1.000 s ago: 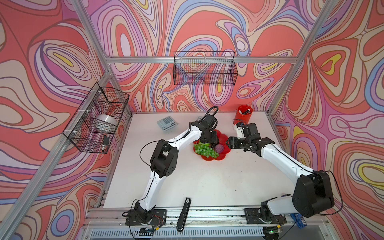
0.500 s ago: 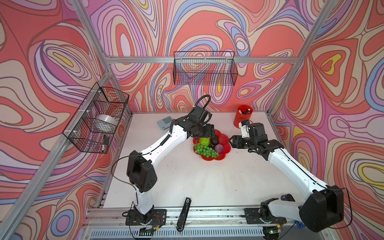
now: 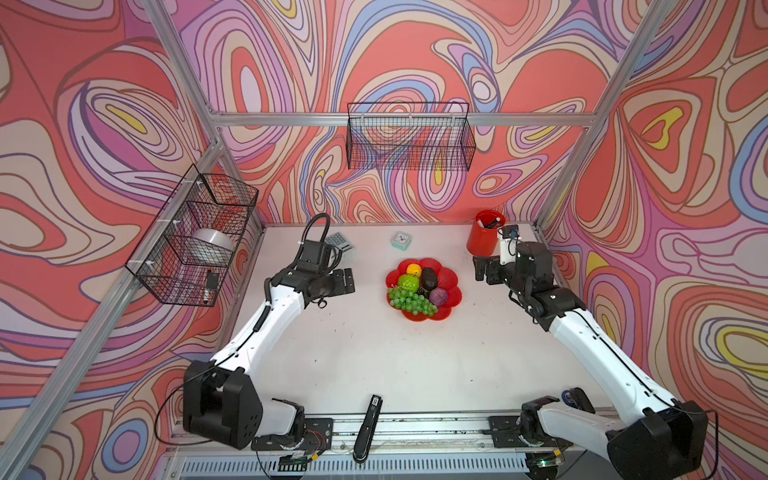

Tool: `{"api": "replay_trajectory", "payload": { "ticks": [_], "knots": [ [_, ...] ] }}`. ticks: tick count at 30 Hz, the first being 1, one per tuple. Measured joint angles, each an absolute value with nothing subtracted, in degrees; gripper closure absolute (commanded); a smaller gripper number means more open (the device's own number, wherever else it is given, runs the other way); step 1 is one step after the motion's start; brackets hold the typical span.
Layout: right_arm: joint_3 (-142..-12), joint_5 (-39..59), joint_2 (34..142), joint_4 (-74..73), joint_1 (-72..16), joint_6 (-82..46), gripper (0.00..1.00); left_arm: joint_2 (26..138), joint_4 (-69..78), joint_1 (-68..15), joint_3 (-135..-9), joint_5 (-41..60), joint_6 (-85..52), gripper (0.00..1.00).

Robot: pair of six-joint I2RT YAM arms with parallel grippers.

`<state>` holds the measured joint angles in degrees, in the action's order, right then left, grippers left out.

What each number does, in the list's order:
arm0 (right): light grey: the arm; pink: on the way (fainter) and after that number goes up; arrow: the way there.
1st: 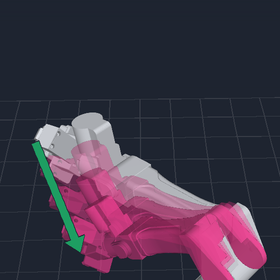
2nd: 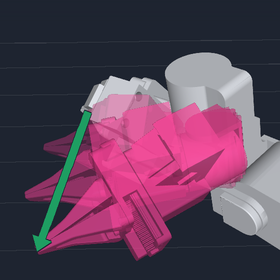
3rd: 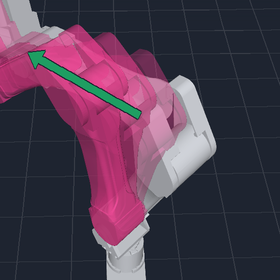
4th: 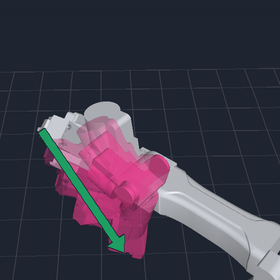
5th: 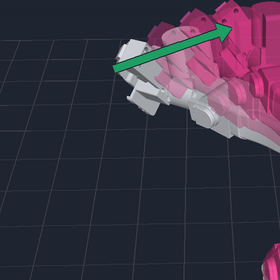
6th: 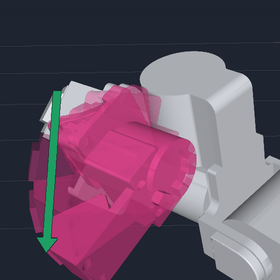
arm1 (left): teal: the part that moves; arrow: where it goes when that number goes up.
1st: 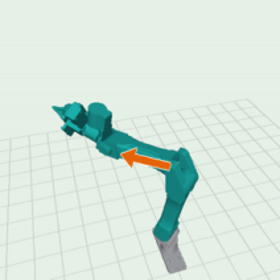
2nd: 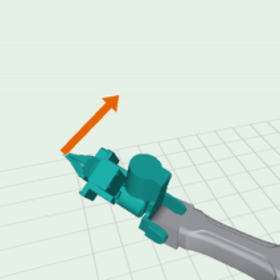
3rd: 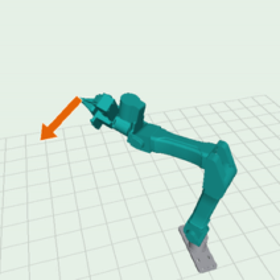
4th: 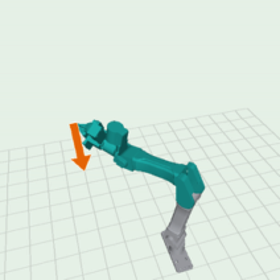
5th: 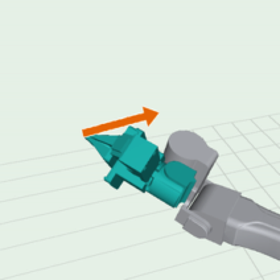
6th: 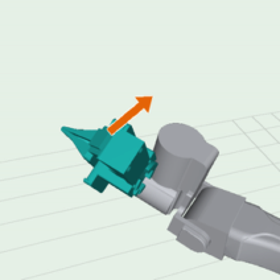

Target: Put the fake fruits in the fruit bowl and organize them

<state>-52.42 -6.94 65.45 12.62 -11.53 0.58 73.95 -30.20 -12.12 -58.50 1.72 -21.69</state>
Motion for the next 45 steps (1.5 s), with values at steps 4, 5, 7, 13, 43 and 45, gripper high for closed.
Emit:
{"api": "replay_trajectory", "payload": {
  "ticks": [4, 5, 7, 13, 43, 45],
  "knots": [
    [-44.2, -7.7, 65.3, 2.2, -6.4, 1.7, 0.02, 65.2, -15.7, -9.2, -43.7, -4.1, -16.5, 0.00],
    [-41.7, -6.9, 65.4, -0.7, -4.6, 1.3, 0.02, 63.9, -10.8, -8.5, -39.8, -5.4, -14.9, 0.00],
    [-37.9, -5.1, 66.3, -5.7, -0.7, 0.0, 0.02, 64.2, -2.6, -7.3, -34.0, -7.8, -12.2, 0.00],
    [-32.0, -2.4, 77.7, -21.0, 3.3, -2.6, 0.01, 76.9, 18.1, -5.9, -25.5, -12.6, -6.5, 0.00],
    [-26.2, 3.3, 98.1, -54.4, 3.2, -2.6, 0.02, 88.3, 48.7, -1.9, -21.3, -7.7, -2.1, 0.00],
    [-26.2, 3.5, 98.1, -54.4, 3.2, -2.6, 0.02, 88.3, 48.7, -1.9, -21.3, -7.6, -2.1, 0.00]
  ]
}}
